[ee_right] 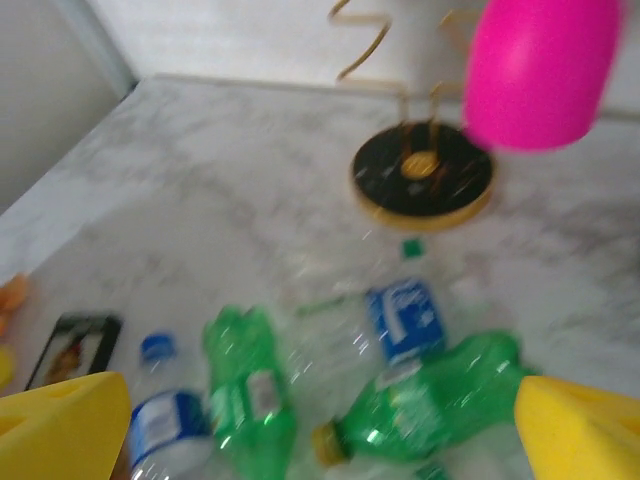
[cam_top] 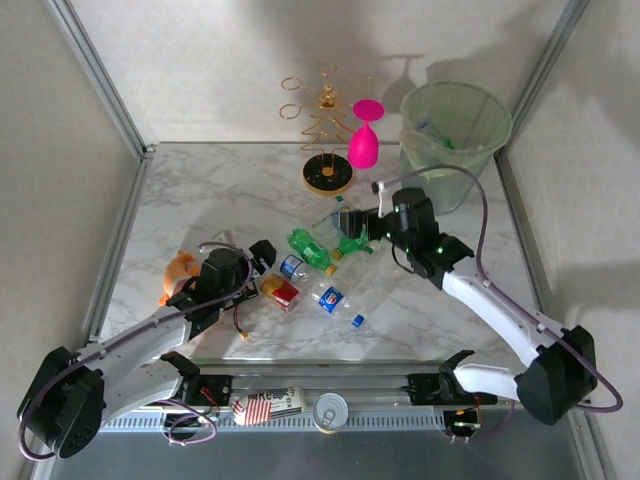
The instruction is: Put the plastic bottles in the bin
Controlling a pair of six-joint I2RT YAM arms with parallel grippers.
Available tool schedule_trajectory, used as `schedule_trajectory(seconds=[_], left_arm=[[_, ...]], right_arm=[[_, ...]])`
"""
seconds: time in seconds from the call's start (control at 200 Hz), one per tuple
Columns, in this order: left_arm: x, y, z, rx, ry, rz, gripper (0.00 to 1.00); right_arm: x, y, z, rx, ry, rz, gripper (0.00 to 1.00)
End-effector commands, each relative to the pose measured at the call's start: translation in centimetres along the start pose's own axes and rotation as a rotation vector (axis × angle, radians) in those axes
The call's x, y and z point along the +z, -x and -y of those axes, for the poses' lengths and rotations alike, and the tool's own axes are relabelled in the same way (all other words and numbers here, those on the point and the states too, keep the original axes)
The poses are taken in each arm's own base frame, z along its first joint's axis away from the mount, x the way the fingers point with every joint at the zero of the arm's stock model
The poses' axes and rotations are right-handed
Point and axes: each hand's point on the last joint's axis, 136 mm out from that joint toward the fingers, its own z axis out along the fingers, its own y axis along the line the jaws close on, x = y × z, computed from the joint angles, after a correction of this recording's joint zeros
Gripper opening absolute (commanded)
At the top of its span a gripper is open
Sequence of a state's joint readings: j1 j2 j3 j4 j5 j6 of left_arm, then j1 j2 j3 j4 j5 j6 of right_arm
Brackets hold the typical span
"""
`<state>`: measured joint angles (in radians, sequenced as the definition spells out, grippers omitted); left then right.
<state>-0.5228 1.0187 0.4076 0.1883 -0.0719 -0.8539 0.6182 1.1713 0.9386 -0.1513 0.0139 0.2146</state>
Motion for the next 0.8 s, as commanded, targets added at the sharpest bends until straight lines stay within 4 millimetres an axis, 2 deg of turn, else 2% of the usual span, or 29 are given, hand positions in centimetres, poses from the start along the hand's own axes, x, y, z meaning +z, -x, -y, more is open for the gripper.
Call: schedule_trajectory(seconds=[0.0, 0.075, 0.105, 0.22, 0.386, 0.536, 0.796], left_arm=[[0.1, 1.6, 2.0, -0.034, -0.038, 0.052, 1.0], [0.2, 1.7, 2.2, -0.04, -0.036, 0.054, 1.0], [0.3, 1.7, 2.2, -0.044, -0.034, 0.053, 1.0], [0.5, 1.3, 2.1, -0.057, -0.033, 0.04, 1.0], [0.8, 0.8, 2.0, -0.072, -0.033, 0.021, 1.0], [0.8, 0.4, 2.0, -0.083, -0.039, 0.014, 1.0], [1.0, 0.4, 2.3, -0.075, -0.041, 0.008, 1.0]], right_arm=[[-1.2, -3.9, -2.1, 0.051, 0.094, -0.103, 0.98], [-1.4, -6.9, -2.8, 0.089, 0.121, -0.172, 0.97], [-1.6, -8.2, -4.0, 0.092, 0.16, -0.203, 0.96], [-1.8, -13.1, -6.0, 0.115, 0.208, -0.325, 0.94], [-1.6, -18.4, -6.7, 0.05, 0.138, -0.482, 0.93], [-0.6, -21.0, -6.1, -0.061, 0.033, -0.573, 0.93], [1.2, -22.9, -5.5, -0.262, -0.102, -0.652, 0.93]])
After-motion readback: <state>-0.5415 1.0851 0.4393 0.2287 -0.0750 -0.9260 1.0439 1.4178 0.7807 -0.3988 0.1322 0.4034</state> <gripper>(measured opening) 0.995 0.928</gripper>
